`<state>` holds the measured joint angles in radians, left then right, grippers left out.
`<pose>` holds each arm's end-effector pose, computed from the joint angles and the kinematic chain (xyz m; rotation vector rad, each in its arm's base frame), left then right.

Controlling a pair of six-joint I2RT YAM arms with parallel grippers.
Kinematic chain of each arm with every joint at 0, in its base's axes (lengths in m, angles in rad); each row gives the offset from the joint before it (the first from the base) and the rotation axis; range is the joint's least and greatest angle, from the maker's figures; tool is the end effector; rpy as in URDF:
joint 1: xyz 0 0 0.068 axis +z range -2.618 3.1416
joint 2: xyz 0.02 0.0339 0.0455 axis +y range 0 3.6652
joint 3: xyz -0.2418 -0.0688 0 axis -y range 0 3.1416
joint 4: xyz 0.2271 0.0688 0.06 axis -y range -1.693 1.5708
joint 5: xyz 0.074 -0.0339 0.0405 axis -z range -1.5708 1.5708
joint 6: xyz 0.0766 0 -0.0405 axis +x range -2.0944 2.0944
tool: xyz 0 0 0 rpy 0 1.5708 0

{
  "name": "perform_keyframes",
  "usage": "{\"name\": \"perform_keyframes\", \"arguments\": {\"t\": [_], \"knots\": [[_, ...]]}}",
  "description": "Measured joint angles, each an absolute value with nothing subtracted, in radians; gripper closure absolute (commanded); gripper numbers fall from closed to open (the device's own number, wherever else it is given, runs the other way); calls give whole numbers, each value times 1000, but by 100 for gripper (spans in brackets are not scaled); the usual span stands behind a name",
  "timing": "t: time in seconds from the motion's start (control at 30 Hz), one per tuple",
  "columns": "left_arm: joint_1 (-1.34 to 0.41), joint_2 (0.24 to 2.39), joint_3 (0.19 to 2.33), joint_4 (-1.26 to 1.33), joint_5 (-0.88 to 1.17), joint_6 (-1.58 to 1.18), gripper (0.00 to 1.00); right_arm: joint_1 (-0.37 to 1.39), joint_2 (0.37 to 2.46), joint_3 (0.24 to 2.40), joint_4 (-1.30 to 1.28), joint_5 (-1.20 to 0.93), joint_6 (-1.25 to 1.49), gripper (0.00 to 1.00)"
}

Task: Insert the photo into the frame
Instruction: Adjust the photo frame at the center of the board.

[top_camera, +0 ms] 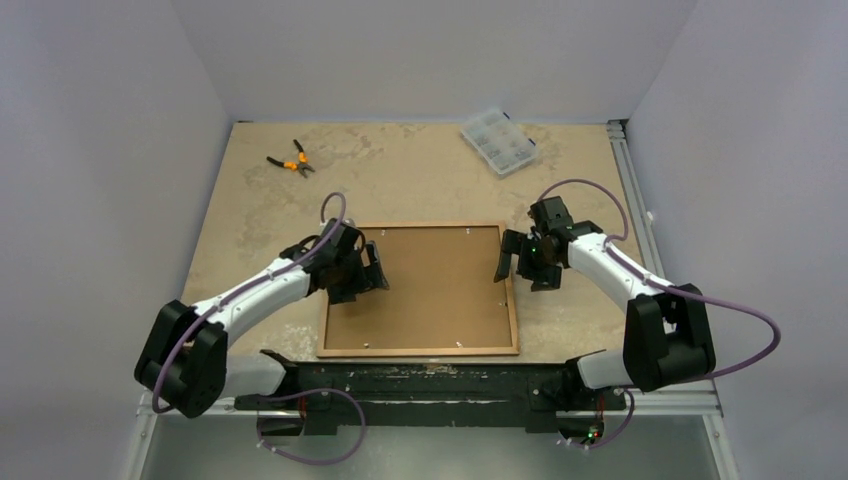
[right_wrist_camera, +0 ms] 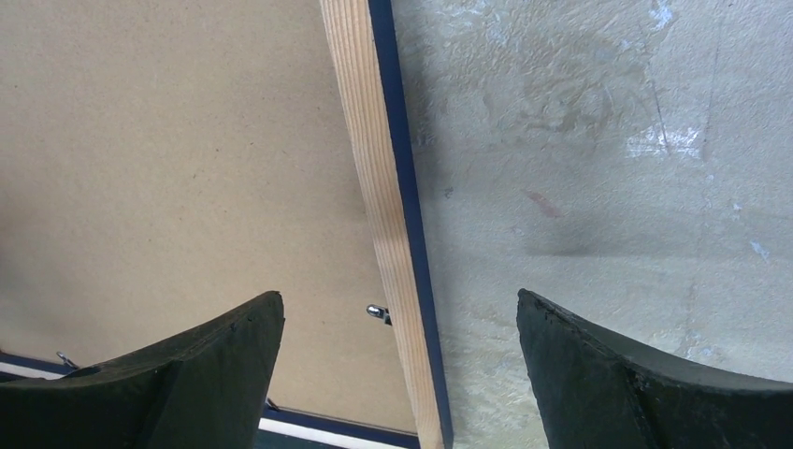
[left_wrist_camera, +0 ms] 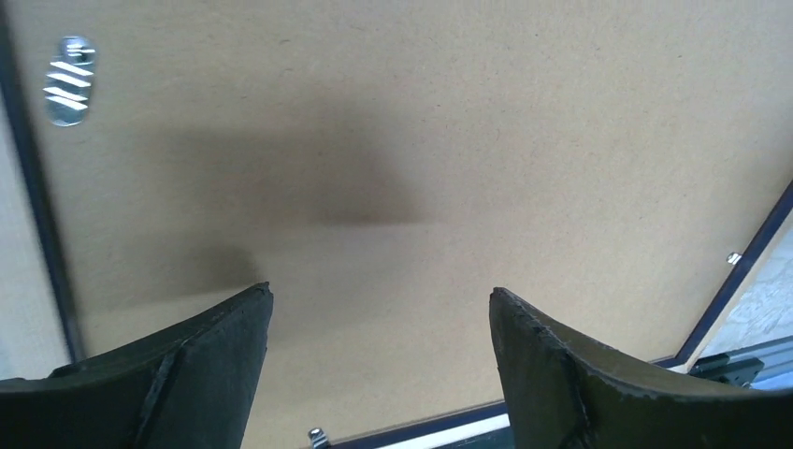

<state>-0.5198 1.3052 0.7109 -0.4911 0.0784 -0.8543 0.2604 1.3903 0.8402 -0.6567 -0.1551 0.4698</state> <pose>0.2126 -0.1286 0.1364 -0.4344 2.7347 -0.5187 0.2432 0.0770 0.1439 0.2556 2.8194 0.3915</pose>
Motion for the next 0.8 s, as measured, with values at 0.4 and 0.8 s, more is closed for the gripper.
{"name": "perform_keyframes", "arguments": {"t": [0.4, 0.8], "knots": [[-337, 990, 708, -712, -165, -813, 15, 260, 1391, 840, -645, -176, 459, 7], [-294, 1216, 612, -599, -37, -797, 17, 230, 1407, 837, -635, -175, 458, 6]]}}
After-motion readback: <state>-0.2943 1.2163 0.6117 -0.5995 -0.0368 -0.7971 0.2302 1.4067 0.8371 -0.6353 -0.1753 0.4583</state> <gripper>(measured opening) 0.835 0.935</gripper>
